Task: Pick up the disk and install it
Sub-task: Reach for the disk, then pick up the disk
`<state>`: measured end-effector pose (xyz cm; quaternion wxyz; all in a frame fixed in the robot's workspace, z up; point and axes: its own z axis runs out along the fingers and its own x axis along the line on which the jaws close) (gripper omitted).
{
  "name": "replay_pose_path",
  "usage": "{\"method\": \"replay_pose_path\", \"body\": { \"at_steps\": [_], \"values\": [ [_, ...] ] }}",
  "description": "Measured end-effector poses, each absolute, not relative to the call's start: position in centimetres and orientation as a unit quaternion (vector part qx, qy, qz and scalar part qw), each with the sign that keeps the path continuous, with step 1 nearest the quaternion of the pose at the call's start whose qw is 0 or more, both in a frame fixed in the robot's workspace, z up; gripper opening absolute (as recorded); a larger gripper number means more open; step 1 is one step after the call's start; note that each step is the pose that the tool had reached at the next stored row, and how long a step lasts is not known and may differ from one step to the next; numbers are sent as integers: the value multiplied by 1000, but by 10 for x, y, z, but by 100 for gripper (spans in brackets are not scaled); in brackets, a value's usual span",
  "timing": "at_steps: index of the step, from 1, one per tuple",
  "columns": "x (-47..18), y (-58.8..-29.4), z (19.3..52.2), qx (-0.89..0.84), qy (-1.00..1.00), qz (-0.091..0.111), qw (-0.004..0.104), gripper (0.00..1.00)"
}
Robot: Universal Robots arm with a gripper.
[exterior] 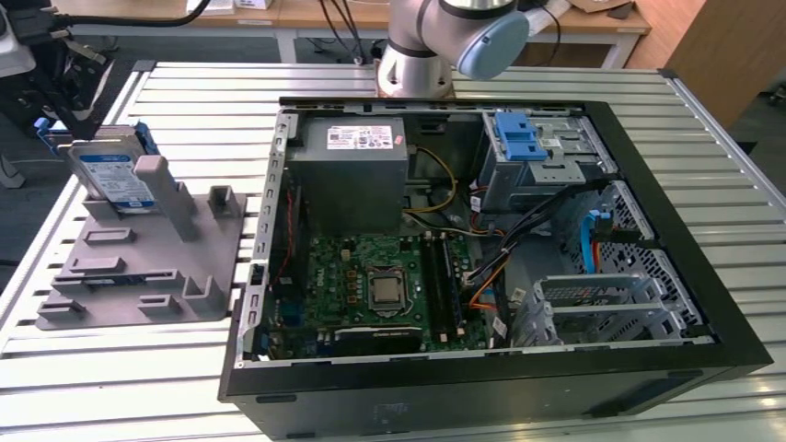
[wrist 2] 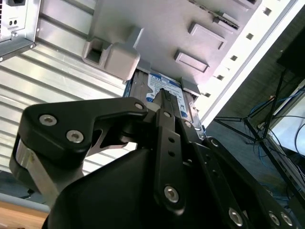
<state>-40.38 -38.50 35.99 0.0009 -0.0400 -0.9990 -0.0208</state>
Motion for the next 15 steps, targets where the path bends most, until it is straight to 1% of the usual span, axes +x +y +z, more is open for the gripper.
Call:
{"method": "replay_pose_path", "body": {
  "at_steps": [15],
  "values": [
    [-422,-379,358,-40,-999,-20,1,11]
  ]
}}
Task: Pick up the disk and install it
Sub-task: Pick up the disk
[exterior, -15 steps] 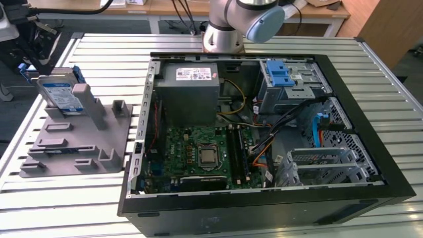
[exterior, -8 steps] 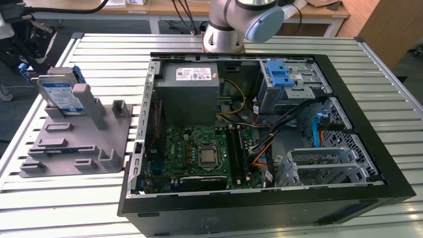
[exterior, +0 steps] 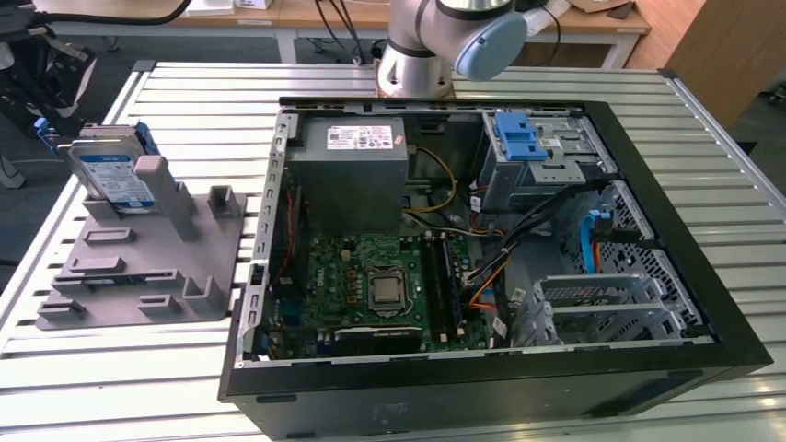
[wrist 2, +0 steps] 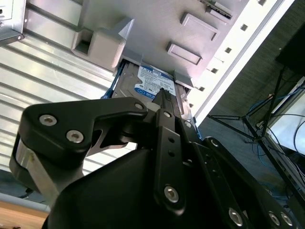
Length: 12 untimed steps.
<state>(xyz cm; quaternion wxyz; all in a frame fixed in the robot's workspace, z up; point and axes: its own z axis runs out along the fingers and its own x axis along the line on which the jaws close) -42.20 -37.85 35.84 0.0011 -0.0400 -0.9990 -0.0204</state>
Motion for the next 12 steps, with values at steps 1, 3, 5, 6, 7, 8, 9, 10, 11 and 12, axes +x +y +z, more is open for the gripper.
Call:
{"method": "replay_pose_path", "body": {
  "at_steps": [1,3,5,6,7,8,9,10,11,12],
  "values": [
    [-422,-379,358,-40,-999,-20,1,11],
    [-422,-379,358,-40,-999,-20,1,11],
    [-422,-379,358,-40,-999,-20,1,11],
    [-422,-379,358,-40,-999,-20,1,11],
    [-422,-379,358,-40,-999,-20,1,11],
    [-422,-379,358,-40,-999,-20,1,11],
    [-422,-379,358,-40,-999,-20,1,11],
    [-423,-379,358,-40,-999,-20,1,11],
    [-423,-379,358,-40,-999,-20,1,11],
    [-424,-378,358,-40,-999,-20,1,11]
  ]
}}
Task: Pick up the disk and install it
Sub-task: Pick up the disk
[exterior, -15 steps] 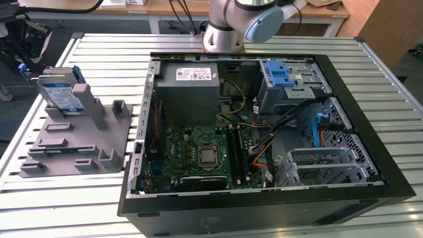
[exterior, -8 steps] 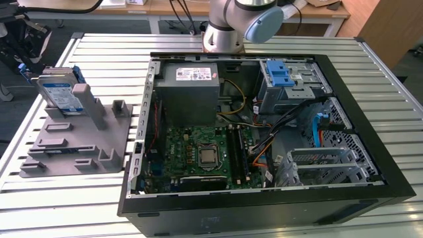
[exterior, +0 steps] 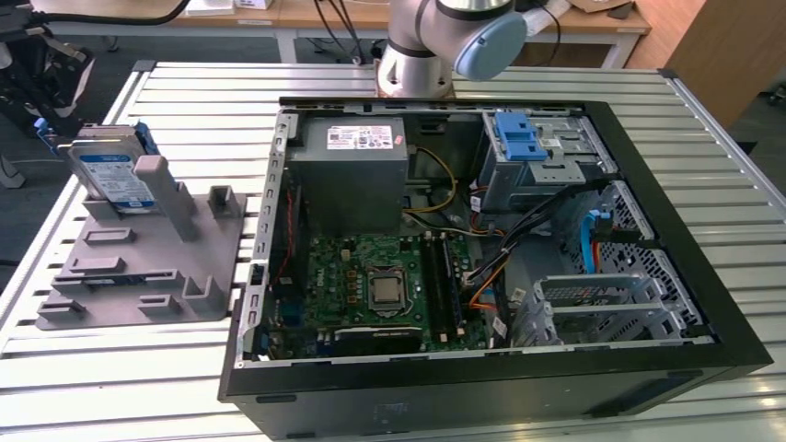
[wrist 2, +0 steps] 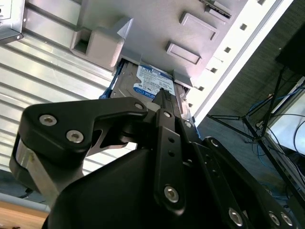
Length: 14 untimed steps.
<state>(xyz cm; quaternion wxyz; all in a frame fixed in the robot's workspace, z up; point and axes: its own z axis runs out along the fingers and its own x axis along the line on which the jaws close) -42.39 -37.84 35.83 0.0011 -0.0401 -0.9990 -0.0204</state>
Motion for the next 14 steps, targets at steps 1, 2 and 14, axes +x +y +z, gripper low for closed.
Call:
{"method": "replay_pose_path", "body": {
  "at_steps": [1,2,14],
  "values": [
    [-425,-378,358,-40,-999,-20,1,11],
    [-426,-377,358,-40,-999,-20,1,11],
    [-430,-365,357,-14,-1000,-20,2,11]
  ]
}}
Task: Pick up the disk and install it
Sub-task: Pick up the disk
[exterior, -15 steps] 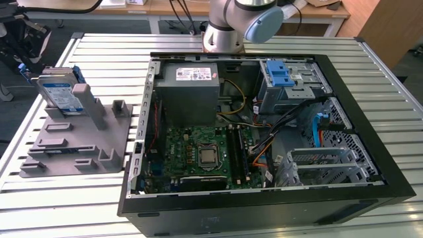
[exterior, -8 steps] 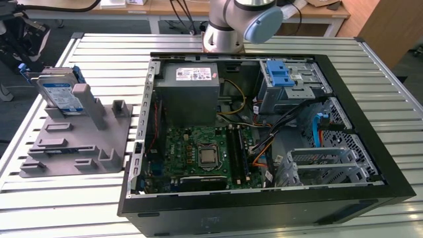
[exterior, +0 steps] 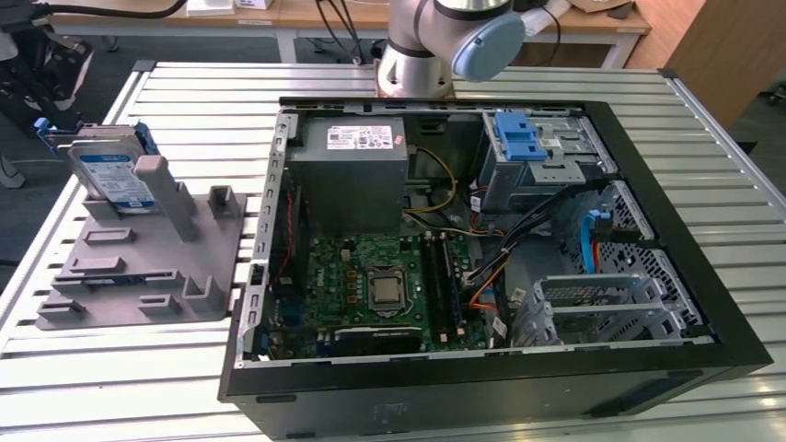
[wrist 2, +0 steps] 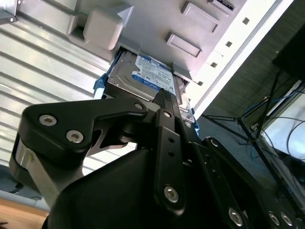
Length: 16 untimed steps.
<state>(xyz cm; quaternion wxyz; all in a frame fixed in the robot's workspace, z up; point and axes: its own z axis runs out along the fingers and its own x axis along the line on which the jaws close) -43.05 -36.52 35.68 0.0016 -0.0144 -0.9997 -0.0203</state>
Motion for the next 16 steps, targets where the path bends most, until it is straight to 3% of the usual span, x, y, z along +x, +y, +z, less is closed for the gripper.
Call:
{"method": "replay_pose_path", "body": {
  "at_steps": [16],
  "values": [
    [-431,-365,354,111,-994,-20,4,11]
  ]
}}
